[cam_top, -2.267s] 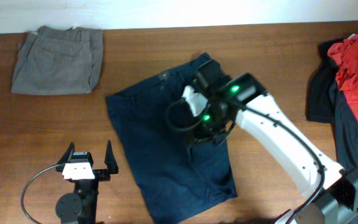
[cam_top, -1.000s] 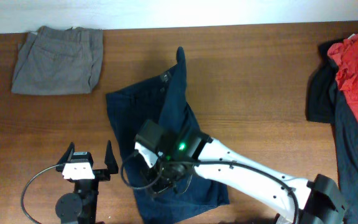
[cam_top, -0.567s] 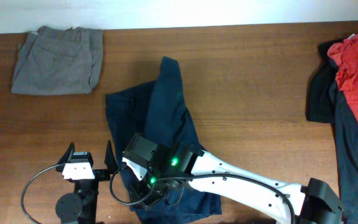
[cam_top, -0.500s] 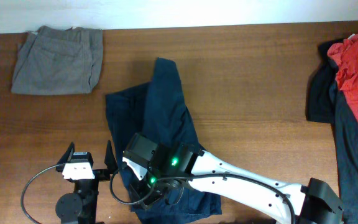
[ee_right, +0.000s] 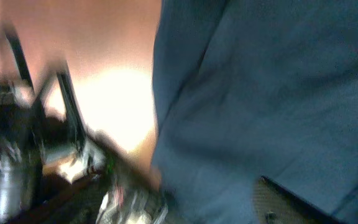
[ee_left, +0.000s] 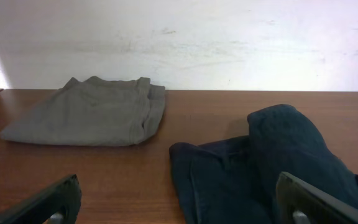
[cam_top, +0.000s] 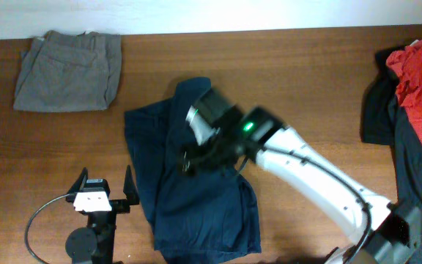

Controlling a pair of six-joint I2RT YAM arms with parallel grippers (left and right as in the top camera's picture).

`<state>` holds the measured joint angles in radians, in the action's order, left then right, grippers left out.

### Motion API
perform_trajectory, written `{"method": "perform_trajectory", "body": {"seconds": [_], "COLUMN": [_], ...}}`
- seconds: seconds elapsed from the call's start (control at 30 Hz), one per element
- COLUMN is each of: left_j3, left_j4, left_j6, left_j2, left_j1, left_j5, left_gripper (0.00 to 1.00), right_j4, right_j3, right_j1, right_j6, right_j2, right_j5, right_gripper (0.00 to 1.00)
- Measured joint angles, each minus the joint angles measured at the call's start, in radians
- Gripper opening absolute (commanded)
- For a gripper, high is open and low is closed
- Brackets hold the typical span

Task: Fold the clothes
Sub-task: 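Release the folded edge and lift the right gripper back to the upper right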

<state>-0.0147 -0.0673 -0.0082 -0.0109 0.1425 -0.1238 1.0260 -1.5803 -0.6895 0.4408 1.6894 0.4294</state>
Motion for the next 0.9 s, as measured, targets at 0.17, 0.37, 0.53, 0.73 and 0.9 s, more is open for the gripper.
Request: {"method": "perform_trajectory", "body": {"seconds": [0.17,0.37,0.53,0.73,0.9], "left_j3": [0.0,0.0,0.0,0.0,0.0], "left_j4": [0.0,0.0,0.0,0.0,0.0], "left_j6": [0.0,0.0,0.0,0.0,0.0], "left_j2": [0.0,0.0,0.0,0.0,0.0], "left_j1": [0.0,0.0,0.0,0.0,0.0], "left_j5": [0.0,0.0,0.0,0.0,0.0], "left_gripper": [0.99,0.99,0.99,0.99,0.99], "right_j4": [-0.195,-0.366,-0.376,-0.31,-0.283], "right_j3": [-0.011,-0.021,-0.1,-0.378,-0.58], "right_j1": [0.188,0.252,0.228,0.208,0.159], "right_j6": [-0.032,-0.018,0.001,0.006,0.005], "right_j2": [0.006,0.109,0.259,0.428,0.524], "right_j5": [-0.011,-0.038,-0.078,-0.146,-0.264], "right_gripper": [0.86,0.88,0.89,0.89,0.89]}}
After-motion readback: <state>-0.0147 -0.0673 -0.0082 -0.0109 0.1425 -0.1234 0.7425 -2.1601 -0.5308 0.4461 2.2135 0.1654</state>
